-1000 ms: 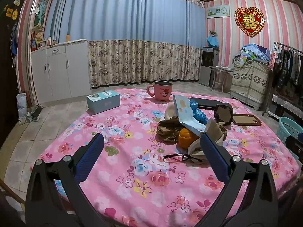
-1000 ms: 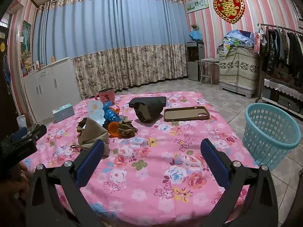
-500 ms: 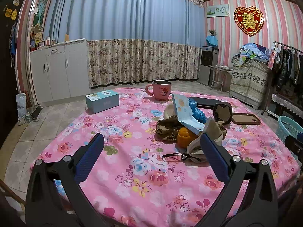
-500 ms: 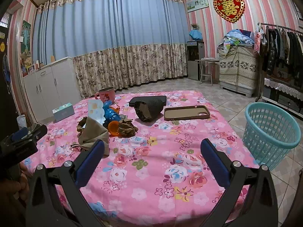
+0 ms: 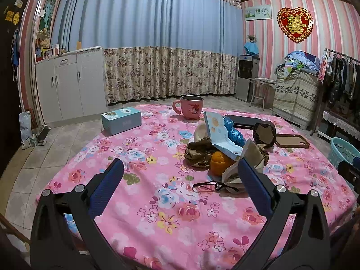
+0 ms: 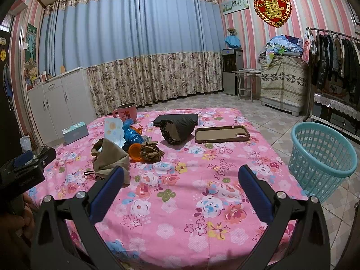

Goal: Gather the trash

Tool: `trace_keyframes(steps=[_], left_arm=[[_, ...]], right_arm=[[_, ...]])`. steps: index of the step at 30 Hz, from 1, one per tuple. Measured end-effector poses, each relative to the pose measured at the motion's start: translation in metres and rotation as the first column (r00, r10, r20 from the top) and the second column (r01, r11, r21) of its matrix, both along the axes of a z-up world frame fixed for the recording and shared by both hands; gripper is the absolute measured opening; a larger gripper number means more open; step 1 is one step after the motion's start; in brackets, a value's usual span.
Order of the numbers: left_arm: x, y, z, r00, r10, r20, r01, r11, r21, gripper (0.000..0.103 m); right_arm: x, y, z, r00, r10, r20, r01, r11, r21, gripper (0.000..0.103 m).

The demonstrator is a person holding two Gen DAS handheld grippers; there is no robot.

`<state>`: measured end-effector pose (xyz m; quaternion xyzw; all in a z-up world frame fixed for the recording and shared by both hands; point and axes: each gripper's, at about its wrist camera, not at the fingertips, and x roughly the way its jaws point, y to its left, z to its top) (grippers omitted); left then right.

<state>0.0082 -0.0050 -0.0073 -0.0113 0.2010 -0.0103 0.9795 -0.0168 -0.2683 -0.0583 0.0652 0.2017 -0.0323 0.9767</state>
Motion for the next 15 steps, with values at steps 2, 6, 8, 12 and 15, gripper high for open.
trace_keyframes(steps=[2,6,8,12,15], left_arm=[[-0.0006,-0.0010,0.0000,1.000,-0.005,0.001,0.005,1.000,0.006,0.098],[-0.0017,-0.0007,0.0011,1.000,-0.012,0.003,0.012,1.000,0.006,0.098],[-0.0015,-0.0004,0.0014,1.000,-0.014,0.001,0.014,1.000,0.001,0.098],[-0.0022,0.0016,0.0029,1.000,-0.014,0.001,0.014,1.000,-0.014,0.098],[-0.0017,0.0019,0.0031,1.000,-0.014,0.000,0.014,1.000,-0.008,0.098]], right_arm=[[-0.0004,0.0000,0.0007,1.000,0.000,0.003,0.000,1.000,0.001,0.099],[0.0009,0.0026,0.0009,1.000,-0.001,0.001,0.001,1.000,-0.009,0.099],[0.0006,0.0047,0.0022,1.000,0.000,0.005,0.000,1.000,-0.016,0.099],[0.0004,0.0071,0.0029,1.000,0.015,0.007,-0.014,1.000,-0.026,0.099],[0.0013,0.0083,0.0021,1.000,0.018,0.000,-0.018,0.999,-0.031,0.099]])
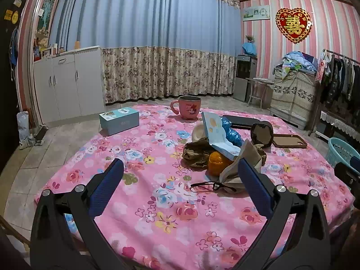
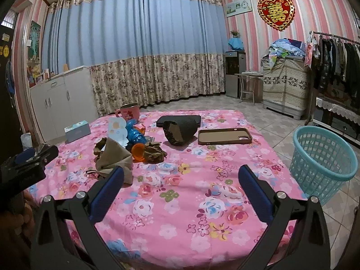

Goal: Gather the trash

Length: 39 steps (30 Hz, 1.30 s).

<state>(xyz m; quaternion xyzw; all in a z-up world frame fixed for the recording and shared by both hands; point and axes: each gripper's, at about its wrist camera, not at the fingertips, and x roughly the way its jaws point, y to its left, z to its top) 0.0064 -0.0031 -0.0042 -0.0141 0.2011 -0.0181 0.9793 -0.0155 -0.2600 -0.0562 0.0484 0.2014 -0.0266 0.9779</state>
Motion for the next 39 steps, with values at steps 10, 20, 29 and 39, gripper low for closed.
trace_keyframes(steps=[10,20,29,39], left_arm=[[-0.001,-0.002,0.001,1.000,0.001,0.003,-0.001,1.000,0.012,0.098],[0.002,-0.003,0.000,1.000,0.002,0.004,-0.002,1.000,0.002,0.098],[0.005,-0.001,-0.002,1.000,0.004,-0.005,-0.004,1.000,-0.008,0.098],[0.038,0.014,0.014,0.997,-0.051,-0.066,0.053,0.998,0.037,0.098]], right_arm=[[0.000,0.001,0.000,1.000,-0.008,0.004,0.008,1.000,0.008,0.099],[-0.002,0.004,0.000,1.000,-0.005,0.017,0.005,1.000,-0.013,0.099],[0.000,0.009,-0.001,1.000,0.025,0.001,-0.025,0.999,-0.035,0.099],[0.036,0.040,-0.003,0.992,0.088,-0.087,-0.091,0.996,-0.024,0.099]])
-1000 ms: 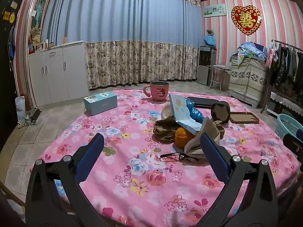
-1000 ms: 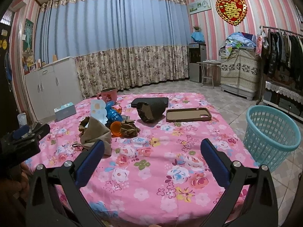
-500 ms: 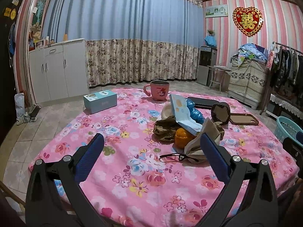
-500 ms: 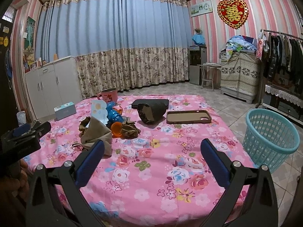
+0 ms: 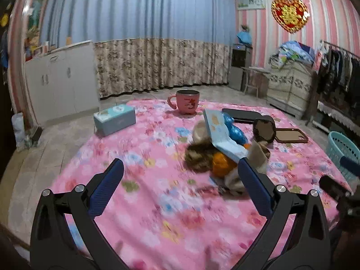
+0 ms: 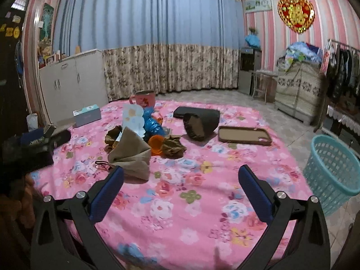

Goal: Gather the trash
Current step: 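Grasp the tan face mask on the bed with the right tool, then carry the tan mask with the right tool over the blue basket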

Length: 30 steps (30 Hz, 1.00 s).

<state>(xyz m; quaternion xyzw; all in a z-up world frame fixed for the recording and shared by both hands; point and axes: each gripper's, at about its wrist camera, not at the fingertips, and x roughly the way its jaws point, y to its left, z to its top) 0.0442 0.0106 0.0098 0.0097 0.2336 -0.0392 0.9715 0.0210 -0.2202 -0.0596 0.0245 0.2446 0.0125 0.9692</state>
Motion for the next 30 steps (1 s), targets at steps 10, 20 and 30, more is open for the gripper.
trace_keyframes(steps=[10,20,30], left_arm=[[0.032,0.038,0.007,0.995,0.063,-0.081,-0.066,0.997,-0.045,0.098],[0.036,0.023,-0.013,0.988,-0.019,-0.153,0.009,0.998,-0.065,0.098],[0.094,-0.020,-0.002,0.985,-0.066,-0.160,0.062,0.998,-0.027,0.098]], right_arm=[[0.082,0.061,-0.033,0.985,0.066,-0.157,-0.077,0.995,-0.064,0.097],[0.088,0.045,-0.033,0.962,0.159,-0.223,-0.150,0.987,0.054,0.014],[0.087,-0.032,0.054,0.999,0.037,0.011,-0.037,0.999,0.014,0.012]])
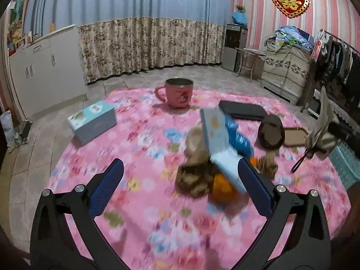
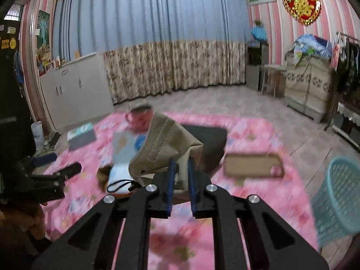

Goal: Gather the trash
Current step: 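Carry the tan mask with the right tool over the blue basket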

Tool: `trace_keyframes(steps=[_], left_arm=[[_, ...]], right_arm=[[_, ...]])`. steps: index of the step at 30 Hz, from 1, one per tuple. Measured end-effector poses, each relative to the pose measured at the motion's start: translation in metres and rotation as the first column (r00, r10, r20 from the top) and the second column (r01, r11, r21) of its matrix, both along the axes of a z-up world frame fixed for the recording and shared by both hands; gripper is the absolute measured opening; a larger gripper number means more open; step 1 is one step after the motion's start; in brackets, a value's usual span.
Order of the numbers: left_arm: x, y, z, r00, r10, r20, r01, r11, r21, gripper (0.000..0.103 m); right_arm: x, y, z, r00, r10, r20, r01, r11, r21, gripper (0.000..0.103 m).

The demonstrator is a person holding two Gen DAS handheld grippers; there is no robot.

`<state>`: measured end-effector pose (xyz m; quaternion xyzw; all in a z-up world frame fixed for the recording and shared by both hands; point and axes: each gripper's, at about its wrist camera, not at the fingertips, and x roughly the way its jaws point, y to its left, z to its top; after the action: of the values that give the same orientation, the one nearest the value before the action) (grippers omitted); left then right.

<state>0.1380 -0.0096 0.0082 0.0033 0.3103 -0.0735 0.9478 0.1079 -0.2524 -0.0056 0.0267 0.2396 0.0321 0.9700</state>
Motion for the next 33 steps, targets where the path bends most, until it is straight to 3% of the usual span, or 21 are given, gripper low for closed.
trace_keyframes(steps=[6,13,16,19,22,24,30,33], left_arm=[[0.039,-0.026,0.009,1.000,-0.022,0.015,0.022,0.999,0.049,0.098],[0.081,-0.042,-0.002,0.998,-0.056,-0.020,0.057,0.996,0.063,0.098],[0.094,-0.042,-0.022,0.993,-0.060,-0.104,0.064,0.998,0.029,0.092],[0.100,-0.045,-0.026,0.987,-0.077,-0.138,0.080,0.997,0.019,0.079],[0.102,-0.049,-0.025,0.987,-0.087,-0.138,0.090,0.996,0.018,0.050],[0.099,-0.049,-0.025,0.985,-0.101,-0.139,0.101,0.995,-0.006,0.023],[0.077,-0.043,-0.006,0.990,-0.129,-0.059,0.126,0.991,-0.049,0.008],[0.067,-0.039,0.004,0.993,-0.121,-0.019,0.119,0.990,-0.078,0.008]], right_arm=[[0.040,-0.021,0.014,0.999,0.000,0.032,0.000,1.000,0.029,0.012],[0.063,-0.038,-0.009,1.000,-0.007,-0.017,0.008,0.997,0.082,0.013],[0.058,-0.040,-0.010,1.000,-0.017,-0.012,0.018,0.998,0.053,0.015],[0.057,-0.047,-0.006,0.999,-0.033,-0.007,0.034,0.995,0.091,0.015],[0.054,-0.049,-0.006,0.999,-0.053,-0.004,0.053,0.996,0.076,0.016],[0.052,-0.050,-0.008,0.997,-0.077,-0.004,0.078,0.997,0.026,0.016],[0.039,-0.069,-0.006,0.993,-0.116,0.015,0.114,0.988,0.107,0.016],[0.033,-0.073,-0.002,0.990,-0.134,0.034,0.128,0.983,0.130,0.016]])
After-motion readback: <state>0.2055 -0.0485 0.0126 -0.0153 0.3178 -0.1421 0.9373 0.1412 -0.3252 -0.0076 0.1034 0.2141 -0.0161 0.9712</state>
